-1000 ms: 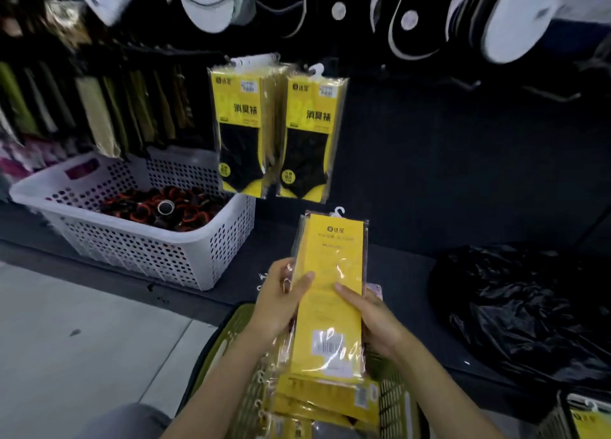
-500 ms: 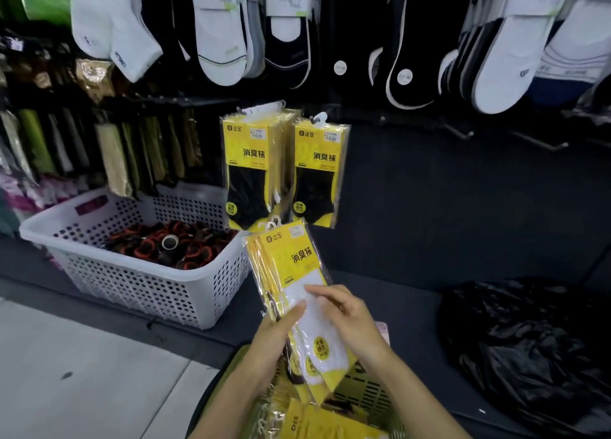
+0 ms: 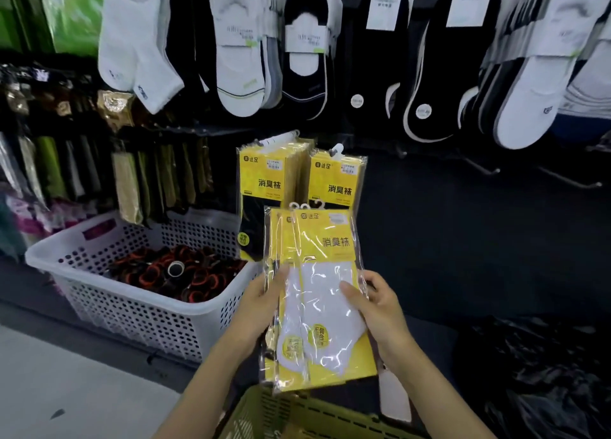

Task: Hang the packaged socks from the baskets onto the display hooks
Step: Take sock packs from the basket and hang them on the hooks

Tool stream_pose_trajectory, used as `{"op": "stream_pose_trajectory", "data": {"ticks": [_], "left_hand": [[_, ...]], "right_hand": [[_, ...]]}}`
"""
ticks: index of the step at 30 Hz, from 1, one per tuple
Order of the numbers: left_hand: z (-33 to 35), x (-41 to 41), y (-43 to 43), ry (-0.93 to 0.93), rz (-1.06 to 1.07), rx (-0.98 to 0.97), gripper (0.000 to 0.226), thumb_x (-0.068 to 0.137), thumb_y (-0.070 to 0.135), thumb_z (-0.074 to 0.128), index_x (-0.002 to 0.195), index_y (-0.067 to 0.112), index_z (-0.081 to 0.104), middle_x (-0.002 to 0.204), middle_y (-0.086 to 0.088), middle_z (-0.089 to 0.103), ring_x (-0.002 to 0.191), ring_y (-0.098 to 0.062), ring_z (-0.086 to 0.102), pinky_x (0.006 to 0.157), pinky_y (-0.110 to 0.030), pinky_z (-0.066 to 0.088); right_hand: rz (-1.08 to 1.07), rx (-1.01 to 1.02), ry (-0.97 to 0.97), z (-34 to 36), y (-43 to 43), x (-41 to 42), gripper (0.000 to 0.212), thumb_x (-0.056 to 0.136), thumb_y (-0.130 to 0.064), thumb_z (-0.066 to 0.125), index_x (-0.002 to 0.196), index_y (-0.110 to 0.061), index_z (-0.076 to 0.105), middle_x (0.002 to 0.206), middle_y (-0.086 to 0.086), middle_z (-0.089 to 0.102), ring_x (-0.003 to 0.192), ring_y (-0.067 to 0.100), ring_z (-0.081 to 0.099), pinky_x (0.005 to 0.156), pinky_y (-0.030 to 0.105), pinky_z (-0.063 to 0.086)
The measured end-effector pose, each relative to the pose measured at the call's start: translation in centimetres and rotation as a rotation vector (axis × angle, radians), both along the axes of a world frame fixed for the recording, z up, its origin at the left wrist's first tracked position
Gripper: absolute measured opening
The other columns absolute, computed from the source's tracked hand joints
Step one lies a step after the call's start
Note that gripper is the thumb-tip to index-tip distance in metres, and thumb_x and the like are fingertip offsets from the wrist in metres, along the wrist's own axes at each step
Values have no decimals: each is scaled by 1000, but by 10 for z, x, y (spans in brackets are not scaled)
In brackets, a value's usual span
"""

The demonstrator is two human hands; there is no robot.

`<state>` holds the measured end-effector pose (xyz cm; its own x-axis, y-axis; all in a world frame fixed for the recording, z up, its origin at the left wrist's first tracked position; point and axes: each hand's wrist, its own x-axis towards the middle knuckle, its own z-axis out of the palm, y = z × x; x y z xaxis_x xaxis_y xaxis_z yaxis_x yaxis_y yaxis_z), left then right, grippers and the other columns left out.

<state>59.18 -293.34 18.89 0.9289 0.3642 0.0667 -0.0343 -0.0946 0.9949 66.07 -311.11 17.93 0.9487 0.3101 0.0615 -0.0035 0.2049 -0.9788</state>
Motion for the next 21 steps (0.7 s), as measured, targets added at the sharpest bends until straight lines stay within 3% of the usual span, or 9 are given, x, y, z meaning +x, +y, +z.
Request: {"op": "stream_pose_trajectory", "data": {"ticks": [4, 5, 7, 8, 12, 17, 21], "left_hand": [[15, 13, 26, -182, 123, 86, 62, 85, 55, 46, 91, -5, 61, 71, -6, 55, 65, -16, 50, 67, -27, 39], [20, 14, 30, -244, 157, 113, 55, 87, 52, 46, 84, -2, 61, 63, -1, 52, 59, -11, 48, 62, -22, 38], [25, 14, 37, -328, 212, 142, 38, 92, 45, 46, 61, 23, 53, 44, 12, 39, 41, 0, 35, 45, -10, 30], [28, 14, 40, -356, 227, 143, 42, 94, 41, 46, 53, 32, 47, 40, 12, 34, 35, 0, 30, 40, -7, 25], [31, 12, 50, -382, 301, 173, 50, 96, 37, 46, 46, 34, 44, 37, 10, 30, 33, -2, 27, 38, -8, 22], [27, 11, 70, -376, 399, 177, 46, 88, 50, 47, 58, 19, 30, 45, 9, 27, 41, -7, 26, 40, -14, 23], [25, 8, 77, -382, 433, 152, 49, 89, 50, 47, 58, 16, 31, 45, 7, 28, 39, -6, 28, 40, -13, 26]], "right_hand": [[-109, 57, -92, 13, -1, 15, 8, 91, -14, 61, 99, -14, 58, 78, 4, 74, 64, 14, 69, 53, 25, 54], [-137, 60, -129, 16, -1, 19, 6, 93, -14, 59, 98, -16, 59, 77, 1, 74, 64, 11, 69, 52, 22, 53], [-192, 50, -196, 21, 1, 29, 7, 93, -16, 58, 99, -20, 58, 77, -6, 74, 65, 4, 69, 52, 16, 51], [-210, 47, -213, 24, 4, 35, 8, 93, -17, 58, 99, -22, 58, 79, -7, 74, 68, 5, 70, 53, 17, 52], [-227, 19, -240, 34, 17, 57, 7, 93, -21, 60, 99, -24, 58, 87, -1, 75, 78, 16, 72, 65, 31, 57], [-262, -31, -230, 35, 41, 86, 8, 92, -18, 61, 92, -26, 59, 77, -1, 74, 70, 10, 70, 60, 24, 55], [-391, -38, -90, 31, 58, 112, 8, 89, -17, 65, 83, -21, 62, 82, 3, 71, 74, 16, 67, 66, 30, 54]]}}
